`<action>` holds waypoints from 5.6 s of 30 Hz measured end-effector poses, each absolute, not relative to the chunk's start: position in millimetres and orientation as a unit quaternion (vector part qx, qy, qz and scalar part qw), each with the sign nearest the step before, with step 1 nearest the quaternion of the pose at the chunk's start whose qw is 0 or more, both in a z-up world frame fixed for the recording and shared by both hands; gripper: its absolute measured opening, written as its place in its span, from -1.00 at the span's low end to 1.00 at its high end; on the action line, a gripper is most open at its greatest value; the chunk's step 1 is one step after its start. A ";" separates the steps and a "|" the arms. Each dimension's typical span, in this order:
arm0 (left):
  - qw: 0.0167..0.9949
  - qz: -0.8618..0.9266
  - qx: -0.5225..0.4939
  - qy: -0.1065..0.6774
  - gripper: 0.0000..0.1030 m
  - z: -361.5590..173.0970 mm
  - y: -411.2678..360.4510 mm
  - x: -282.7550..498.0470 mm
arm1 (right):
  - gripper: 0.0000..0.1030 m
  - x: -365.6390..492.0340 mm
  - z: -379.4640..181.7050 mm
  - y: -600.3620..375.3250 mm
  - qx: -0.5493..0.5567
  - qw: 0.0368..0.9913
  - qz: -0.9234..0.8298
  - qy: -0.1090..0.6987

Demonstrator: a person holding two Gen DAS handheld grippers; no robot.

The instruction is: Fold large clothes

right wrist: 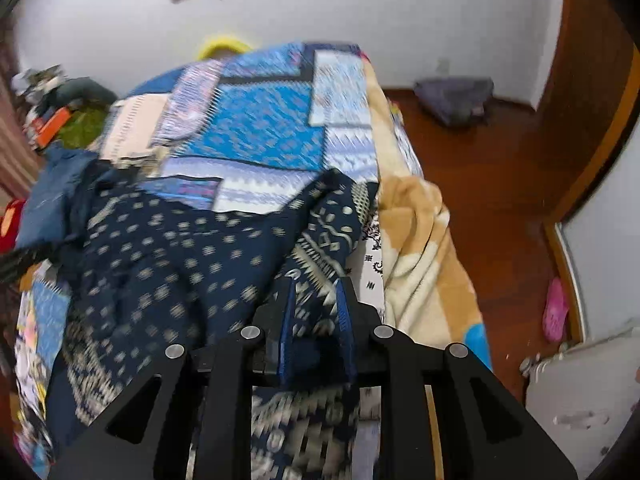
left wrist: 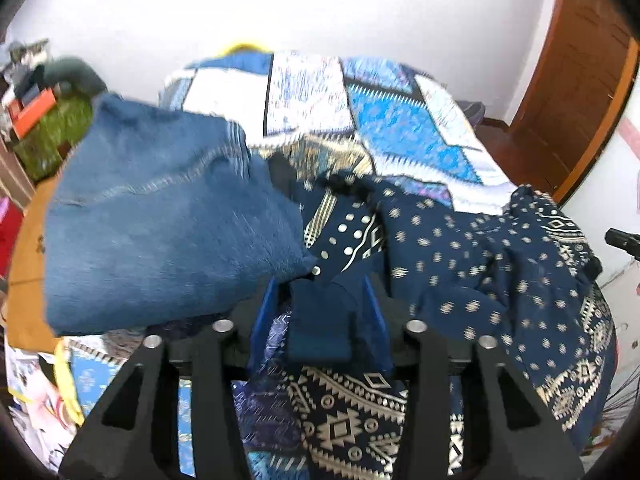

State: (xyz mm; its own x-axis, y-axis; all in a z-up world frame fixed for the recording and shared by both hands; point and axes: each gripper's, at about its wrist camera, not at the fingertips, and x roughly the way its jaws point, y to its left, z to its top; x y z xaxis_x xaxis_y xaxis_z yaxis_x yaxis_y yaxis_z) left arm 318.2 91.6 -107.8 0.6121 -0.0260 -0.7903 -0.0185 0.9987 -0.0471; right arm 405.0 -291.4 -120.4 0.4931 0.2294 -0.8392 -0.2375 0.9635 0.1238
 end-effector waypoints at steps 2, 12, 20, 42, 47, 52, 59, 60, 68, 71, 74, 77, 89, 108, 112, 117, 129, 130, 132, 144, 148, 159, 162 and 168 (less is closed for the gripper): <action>0.905 -0.003 -0.024 0.426 0.02 -95.2 88.6 306.3 | -0.47 384.9 -104.6 -289.5 -0.010 0.872 0.148 0.467; 0.906 -0.025 -0.012 0.421 0.16 -87.0 85.3 243.2 | 0.03 297.8 -79.7 -283.4 -0.032 0.890 0.184 0.416; 0.885 -0.031 -0.018 0.464 0.16 -130.2 86.3 201.3 | 0.04 265.2 -133.6 -289.5 -0.001 0.866 0.164 0.472; 0.803 -0.095 -0.205 0.552 0.17 -208.0 92.8 131.7 | 0.09 219.8 -199.0 -317.1 0.073 0.845 0.095 0.521; 0.799 -0.110 -0.226 0.546 0.16 -205.1 92.9 124.9 | 0.04 215.5 -197.9 -312.3 0.076 0.852 0.095 0.509; 0.818 -0.117 -0.196 0.529 -0.22 -194.7 80.5 122.0 | -0.72 212.9 -196.3 -304.3 0.082 0.850 0.121 0.505; 0.848 -0.114 -0.146 0.497 -0.82 -169.0 68.1 129.3 | -0.85 216.2 -175.4 -292.9 0.096 0.864 0.156 0.470; 0.851 -0.117 -0.144 0.490 -0.82 -162.9 67.7 131.6 | -0.86 218.9 -170.5 -292.9 0.103 0.863 0.163 0.466; 0.884 -0.151 -0.169 0.408 -0.83 -91.4 76.0 176.8 | -0.87 254.8 -118.3 -279.0 0.110 0.872 0.214 0.426; 0.891 -0.147 -0.193 0.383 -0.83 -72.2 90.1 208.7 | -0.87 277.7 -101.0 -276.6 0.098 0.886 0.211 0.402; 0.898 -0.119 -0.210 0.368 -0.83 -66.0 107.2 246.2 | -0.87 309.4 -86.4 -281.0 0.091 0.903 0.186 0.377; 0.906 -0.065 -0.198 0.368 -0.83 -78.4 117.2 282.6 | -0.87 343.8 -87.5 -290.5 0.096 0.909 0.156 0.373; 0.874 -0.005 -0.141 0.464 -0.75 -177.4 110.1 340.3 | -0.82 401.0 -168.5 -295.1 0.075 0.888 0.108 0.441; 0.882 -0.055 -0.095 0.459 0.06 -146.5 93.9 264.5 | -0.18 342.8 -134.3 -287.5 0.051 0.891 0.137 0.430; 0.862 -0.069 -0.127 0.486 0.06 -171.4 99.7 256.5 | -0.18 336.1 -145.3 -286.5 0.047 0.887 0.129 0.440; 0.847 -0.093 -0.168 0.496 0.06 -189.1 101.5 256.9 | -0.18 333.1 -161.8 -287.3 0.067 0.872 0.129 0.467; 0.845 -0.073 -0.177 0.500 0.06 -215.8 97.7 280.1 | -0.18 341.8 -179.8 -283.1 0.095 0.863 0.126 0.480; 0.846 -0.069 -0.173 0.500 0.06 -215.9 95.7 280.7 | -0.18 341.9 -180.4 -284.2 0.104 0.863 0.127 0.477; 0.848 -0.068 -0.162 0.500 -0.08 -212.7 90.2 282.1 | -0.18 340.1 -180.1 -285.0 0.116 0.863 0.131 0.473; 0.889 -0.125 -0.144 0.417 -0.86 -131.5 76.8 278.5 | -0.84 339.9 -139.9 -285.6 0.154 0.869 0.197 0.428; 0.902 -0.137 -0.137 0.387 -0.89 -99.1 74.0 302.6 | -0.84 364.7 -118.0 -277.7 0.135 0.881 0.200 0.407; 0.916 -0.080 -0.169 0.354 -0.90 -72.3 93.6 416.2 | -0.84 459.2 -88.6 -267.7 0.115 0.904 0.137 0.389; 0.920 -0.051 -0.140 0.363 -0.90 -83.9 89.6 439.0 | -0.84 476.9 -104.1 -257.1 0.094 0.901 0.134 0.401; 0.915 -0.010 -0.091 0.393 -0.89 -107.1 84.6 454.0 | -0.77 494.8 -132.3 -237.7 0.021 0.880 0.104 0.462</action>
